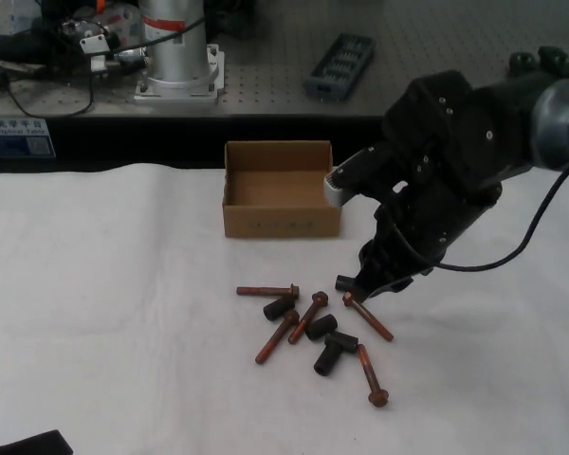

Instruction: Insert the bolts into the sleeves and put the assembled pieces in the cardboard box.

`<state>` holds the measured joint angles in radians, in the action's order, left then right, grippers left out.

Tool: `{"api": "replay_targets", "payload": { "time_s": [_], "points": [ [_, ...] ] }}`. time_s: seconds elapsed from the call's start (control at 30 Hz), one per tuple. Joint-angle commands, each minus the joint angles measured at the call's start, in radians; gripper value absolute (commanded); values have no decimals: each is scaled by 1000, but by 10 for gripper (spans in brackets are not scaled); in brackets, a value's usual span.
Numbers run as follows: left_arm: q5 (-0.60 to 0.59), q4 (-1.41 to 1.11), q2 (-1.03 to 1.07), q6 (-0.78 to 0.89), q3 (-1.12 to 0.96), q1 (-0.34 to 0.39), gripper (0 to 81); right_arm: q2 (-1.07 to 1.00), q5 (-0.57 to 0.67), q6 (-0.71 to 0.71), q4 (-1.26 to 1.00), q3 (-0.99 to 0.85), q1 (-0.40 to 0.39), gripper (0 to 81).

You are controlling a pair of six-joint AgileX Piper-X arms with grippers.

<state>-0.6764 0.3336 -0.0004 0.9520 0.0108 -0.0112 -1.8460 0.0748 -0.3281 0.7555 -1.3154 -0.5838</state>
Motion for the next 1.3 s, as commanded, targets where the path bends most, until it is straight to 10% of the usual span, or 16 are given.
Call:
{"api": "replay_targets", "payload": {
  "time_s": [0.0, 1.27],
  "points": [
    [26, -14, 0, 13, -11, -3, 516, -8, 2, -9, -21, -15, -1, 316],
    [142, 137, 0, 10, -11, -3, 516, -182, 81, 70, -118, -15, -6, 316]
  ]
}}
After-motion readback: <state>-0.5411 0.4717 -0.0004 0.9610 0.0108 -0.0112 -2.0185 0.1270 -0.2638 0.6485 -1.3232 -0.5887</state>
